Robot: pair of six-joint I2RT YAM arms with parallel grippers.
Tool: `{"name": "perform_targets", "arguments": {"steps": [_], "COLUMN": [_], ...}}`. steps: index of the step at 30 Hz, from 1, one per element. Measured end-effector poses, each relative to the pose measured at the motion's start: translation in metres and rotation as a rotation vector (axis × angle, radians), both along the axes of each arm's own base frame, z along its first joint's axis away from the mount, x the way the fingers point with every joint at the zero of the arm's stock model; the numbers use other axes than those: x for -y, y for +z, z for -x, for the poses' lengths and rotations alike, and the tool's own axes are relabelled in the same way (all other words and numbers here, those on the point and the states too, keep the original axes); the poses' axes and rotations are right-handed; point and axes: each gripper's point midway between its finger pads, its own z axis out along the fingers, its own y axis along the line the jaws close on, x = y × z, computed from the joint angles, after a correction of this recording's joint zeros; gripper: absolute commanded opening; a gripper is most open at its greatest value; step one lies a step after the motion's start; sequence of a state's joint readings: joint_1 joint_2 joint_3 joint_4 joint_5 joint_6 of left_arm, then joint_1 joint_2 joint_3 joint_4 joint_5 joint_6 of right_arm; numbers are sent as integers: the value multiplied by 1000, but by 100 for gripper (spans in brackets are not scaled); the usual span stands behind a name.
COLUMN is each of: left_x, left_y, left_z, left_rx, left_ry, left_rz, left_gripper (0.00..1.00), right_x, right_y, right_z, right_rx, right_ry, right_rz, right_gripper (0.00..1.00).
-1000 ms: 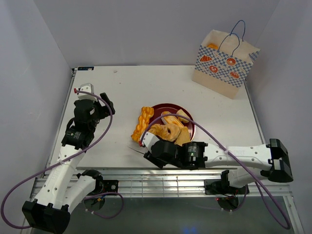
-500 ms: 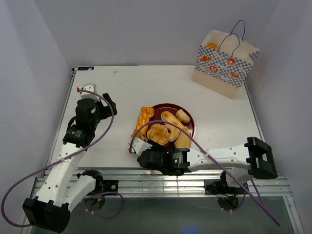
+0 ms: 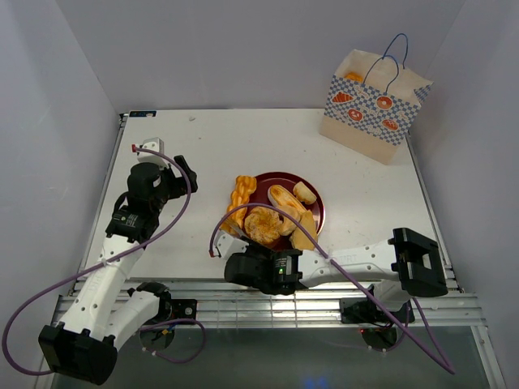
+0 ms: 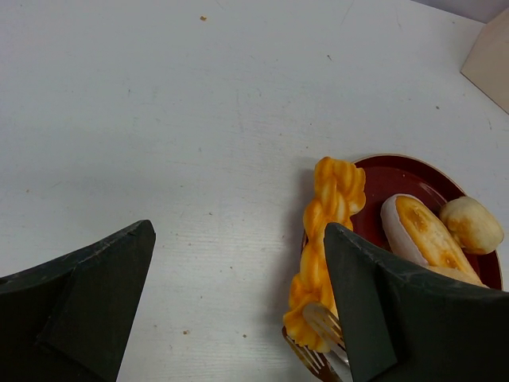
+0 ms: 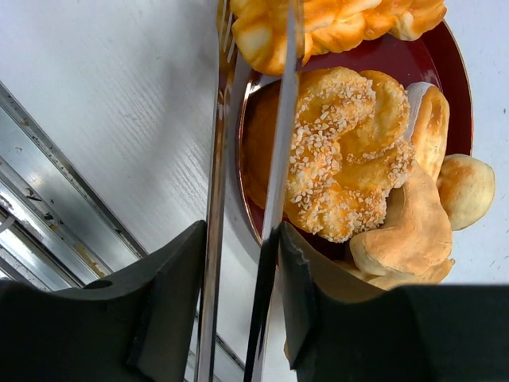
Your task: Place the fake bread into the paper bag
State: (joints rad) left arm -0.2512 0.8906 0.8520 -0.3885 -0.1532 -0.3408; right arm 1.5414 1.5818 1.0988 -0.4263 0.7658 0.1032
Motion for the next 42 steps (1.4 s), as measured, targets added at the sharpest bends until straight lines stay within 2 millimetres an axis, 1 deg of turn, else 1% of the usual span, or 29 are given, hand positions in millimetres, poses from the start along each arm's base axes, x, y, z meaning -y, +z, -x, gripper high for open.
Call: {"name": "perform_targets", "arguments": {"steps": [1,5,7,8,9,13,16,21,24,26,29,33,36,40,42], "left_x": [1,3,3,3,3,3,3,3,3,3,2,2,2,1,2], "left_y": [0,-2,-2,-2,-2,-2,-2,-2,0,1,3,6,10,11,11], "left_z": [0,0,0,0,0,0,0,0,0,1,2,3,5,5,5], "left_rx": [-1,-9,-9,-9,-9,-9,-9,-7,-2,3,8,20,30,34,34], "left_ry": [-3,-14,-15,-15,-14,-14,-14,-14,-14,-14,-14,-14,-14,-14,-15], "left_rz": [2,4,4,4,4,4,4,4,5,7,8,11,13,14,15], "left_gripper": [98,98,98,98,98,98,98,98,98,98,98,98,98,98,98], "right_x": [0,-2,-4,-4,-5,-6,-3,0,6,12,28,56,80,101,109], "right_y": [1,4,7,8,9,18,32,64,83,96,118,150,177,197,206], "right_z": [0,-1,-1,-1,0,2,3,2,-3,-10,-25,-48,-67,-81,-89], "right_rx": [3,7,5,3,-4,-25,-33,-49,-69,-86,-104,-113,-93,-63,-43], "right_ry": [-2,-7,-9,-11,-15,-26,-34,-61,-95,-122,-174,-239,-288,-328,-355], "right_rz": [-2,-11,-20,-24,-28,-66,-110,-231,-313,-369,-466,-609,-713,-778,-801], "right_gripper": [40,38,30,23,20,18,16,15,14,14,13,11,12,12,13]}}
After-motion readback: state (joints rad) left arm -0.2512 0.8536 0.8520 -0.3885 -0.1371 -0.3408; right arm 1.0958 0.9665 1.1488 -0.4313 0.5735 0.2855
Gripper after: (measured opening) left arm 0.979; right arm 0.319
